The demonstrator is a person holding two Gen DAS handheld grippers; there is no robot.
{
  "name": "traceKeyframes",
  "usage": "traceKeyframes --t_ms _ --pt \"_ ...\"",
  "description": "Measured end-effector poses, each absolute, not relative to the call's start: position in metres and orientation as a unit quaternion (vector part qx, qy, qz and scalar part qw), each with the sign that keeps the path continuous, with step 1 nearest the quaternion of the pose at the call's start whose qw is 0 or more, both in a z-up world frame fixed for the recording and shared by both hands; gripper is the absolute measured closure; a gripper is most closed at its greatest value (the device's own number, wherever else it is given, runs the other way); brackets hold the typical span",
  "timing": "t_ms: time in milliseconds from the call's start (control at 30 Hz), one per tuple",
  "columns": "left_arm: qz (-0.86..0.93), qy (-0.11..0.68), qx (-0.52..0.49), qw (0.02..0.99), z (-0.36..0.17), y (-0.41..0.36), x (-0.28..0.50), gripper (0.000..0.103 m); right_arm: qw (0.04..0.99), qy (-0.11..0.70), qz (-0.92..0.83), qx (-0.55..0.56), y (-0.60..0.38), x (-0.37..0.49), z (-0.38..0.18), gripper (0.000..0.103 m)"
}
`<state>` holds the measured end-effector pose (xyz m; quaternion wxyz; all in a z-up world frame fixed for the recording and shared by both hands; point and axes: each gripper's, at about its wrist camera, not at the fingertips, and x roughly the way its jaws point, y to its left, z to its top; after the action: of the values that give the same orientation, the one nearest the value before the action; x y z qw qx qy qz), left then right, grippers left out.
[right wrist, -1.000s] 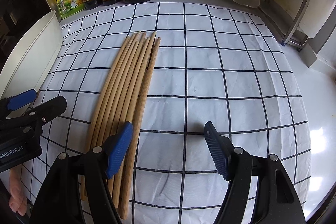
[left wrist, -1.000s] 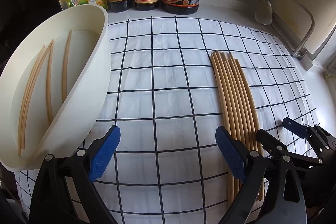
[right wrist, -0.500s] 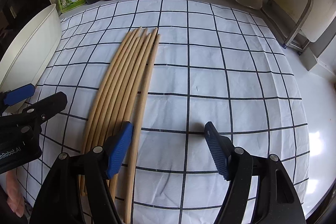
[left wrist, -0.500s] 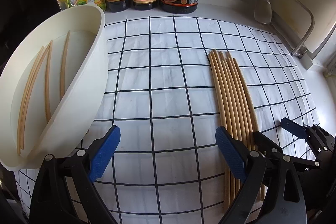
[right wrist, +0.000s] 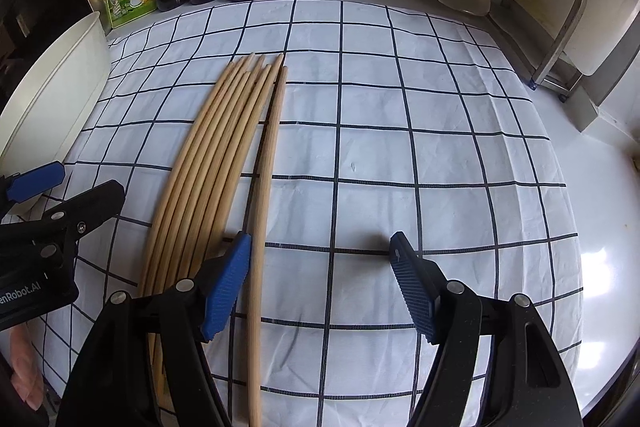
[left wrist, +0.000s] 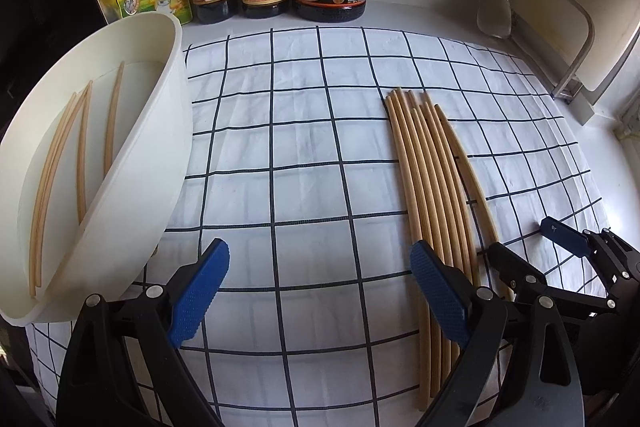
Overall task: Organize utensils
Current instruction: 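Lower both open grippers over the chopstick bundle and separate one chopstick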
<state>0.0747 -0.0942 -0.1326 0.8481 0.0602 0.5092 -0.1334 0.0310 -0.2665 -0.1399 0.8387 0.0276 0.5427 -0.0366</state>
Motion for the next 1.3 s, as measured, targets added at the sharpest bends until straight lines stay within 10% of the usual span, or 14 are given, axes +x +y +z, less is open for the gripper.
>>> traceKeyframes --t_ms 1300 --pt "-0.112 0.514 0.105 0.844 -0.157 -0.118 0.079 0.006 0.844 0.534 -0.05 0.031 -0.295 0.023 -0.14 0.035"
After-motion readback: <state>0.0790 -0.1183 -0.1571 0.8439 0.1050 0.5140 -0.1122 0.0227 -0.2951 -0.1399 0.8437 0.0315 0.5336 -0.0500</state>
